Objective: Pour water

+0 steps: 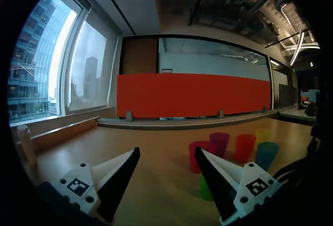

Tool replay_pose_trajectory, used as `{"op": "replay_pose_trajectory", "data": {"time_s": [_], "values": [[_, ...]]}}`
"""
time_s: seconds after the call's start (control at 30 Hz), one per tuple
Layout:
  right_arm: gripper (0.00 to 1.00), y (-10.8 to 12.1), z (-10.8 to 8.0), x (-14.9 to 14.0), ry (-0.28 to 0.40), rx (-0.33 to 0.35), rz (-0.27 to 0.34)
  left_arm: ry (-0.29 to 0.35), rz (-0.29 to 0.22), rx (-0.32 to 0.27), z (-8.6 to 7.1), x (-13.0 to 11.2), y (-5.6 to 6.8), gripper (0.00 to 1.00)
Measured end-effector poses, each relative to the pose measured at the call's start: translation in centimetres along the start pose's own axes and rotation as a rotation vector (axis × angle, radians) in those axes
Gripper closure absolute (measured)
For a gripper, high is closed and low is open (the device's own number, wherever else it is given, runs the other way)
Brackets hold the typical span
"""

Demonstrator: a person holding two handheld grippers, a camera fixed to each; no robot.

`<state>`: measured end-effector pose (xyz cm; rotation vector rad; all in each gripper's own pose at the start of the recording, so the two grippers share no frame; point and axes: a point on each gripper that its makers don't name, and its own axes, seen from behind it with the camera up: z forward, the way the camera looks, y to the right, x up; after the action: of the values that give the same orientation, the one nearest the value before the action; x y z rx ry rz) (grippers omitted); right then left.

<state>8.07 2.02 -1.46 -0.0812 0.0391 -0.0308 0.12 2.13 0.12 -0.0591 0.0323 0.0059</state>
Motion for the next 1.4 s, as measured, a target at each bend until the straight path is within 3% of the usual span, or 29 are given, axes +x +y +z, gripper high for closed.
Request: {"op": "replay_pose_trajectory", "data": {"time_s": [0.6,1.4], "values": [[0.0,0.1,0.1,1.8,0.073,0.036,-0.045,0.0,0.002,0.0,0.1,-0.1,0.0,0.02],[0.0,-2.4,1.5,-3.2,0.052,0.082,-0.01,0.0,0.003,0.0,0.0,-0.1,-0.1,0.02]]}}
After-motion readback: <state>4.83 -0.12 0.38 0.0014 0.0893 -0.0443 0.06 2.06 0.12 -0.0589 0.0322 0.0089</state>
